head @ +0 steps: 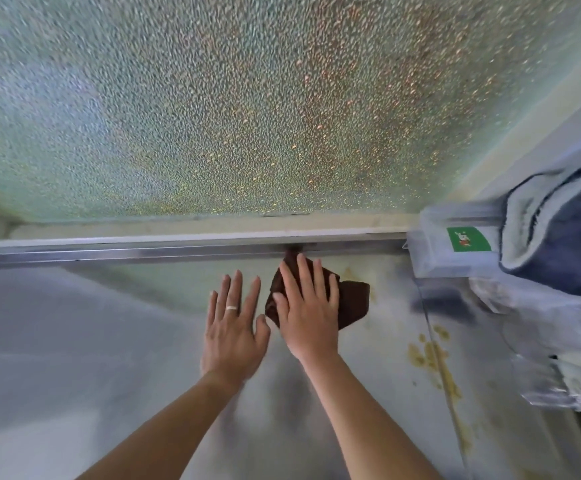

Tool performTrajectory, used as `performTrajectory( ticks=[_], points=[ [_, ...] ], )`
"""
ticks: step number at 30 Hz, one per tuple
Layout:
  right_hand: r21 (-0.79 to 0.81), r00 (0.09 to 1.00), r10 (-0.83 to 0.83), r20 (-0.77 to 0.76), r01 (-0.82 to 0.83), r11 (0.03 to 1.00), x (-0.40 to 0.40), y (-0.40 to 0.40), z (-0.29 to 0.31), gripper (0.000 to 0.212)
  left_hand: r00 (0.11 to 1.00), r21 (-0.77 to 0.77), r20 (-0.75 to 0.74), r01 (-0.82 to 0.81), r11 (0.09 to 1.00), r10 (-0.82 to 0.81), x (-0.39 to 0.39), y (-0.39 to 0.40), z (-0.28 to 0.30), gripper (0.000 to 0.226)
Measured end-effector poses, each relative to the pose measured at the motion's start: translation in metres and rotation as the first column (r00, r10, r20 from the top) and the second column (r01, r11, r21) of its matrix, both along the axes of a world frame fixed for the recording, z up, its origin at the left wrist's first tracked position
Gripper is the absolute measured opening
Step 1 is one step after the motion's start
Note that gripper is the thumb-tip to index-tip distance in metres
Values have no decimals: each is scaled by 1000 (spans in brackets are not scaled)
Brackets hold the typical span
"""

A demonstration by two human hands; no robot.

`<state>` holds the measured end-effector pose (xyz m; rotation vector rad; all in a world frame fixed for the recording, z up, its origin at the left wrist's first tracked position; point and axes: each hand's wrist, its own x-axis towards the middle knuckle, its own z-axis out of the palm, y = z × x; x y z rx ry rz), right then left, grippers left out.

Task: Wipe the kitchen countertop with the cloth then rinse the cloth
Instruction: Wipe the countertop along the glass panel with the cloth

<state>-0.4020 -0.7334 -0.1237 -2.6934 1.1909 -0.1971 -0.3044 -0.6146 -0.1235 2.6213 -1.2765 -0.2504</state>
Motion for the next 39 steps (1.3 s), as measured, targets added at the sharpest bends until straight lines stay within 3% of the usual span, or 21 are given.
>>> performTrajectory(
  ticks=[6,12,15,18,19,21,23,26,29,39],
  points=[
    [-35,1000,23,-4,-24,999,-17,-27,-2,52,1000,-9,1,-2,1000,2,0,-1,1,68],
    [-42,990,-136,-40,134,990,-76,-55,-4,51,1000,-12,-17,-5,1000,5,-1,-1,3,68],
    [33,962,-245,118,243,969,-110,-61,-1,46,999,-32,-44,-13,999,11,-1,0,5,68],
    [204,816,-437,378,387,899,-139,-54,18,41,999,-50,-52,-17,999,14,-1,-1,6,68],
    [228,787,-449,423,387,893,-145,-47,29,42,998,-52,-55,-19,998,16,-1,0,6,68],
    [204,814,-358,457,295,933,-150,-21,44,45,998,-47,-55,-21,999,19,0,0,5,68],
    [176,892,-209,401,149,973,-146,17,46,46,999,-38,-50,-18,999,16,0,0,5,69],
    [79,994,41,101,-49,996,-133,68,23,49,999,-39,-45,-16,999,14,1,0,6,69],
    [45,994,68,-89,-64,997,-111,72,9,55,999,-33,-38,-12,999,10,1,0,5,69],
    [-50,996,-65,-58,62,997,-73,-14,-4,50,1000,-23,-9,-7,1000,7,-3,-1,9,68]
  ],
)
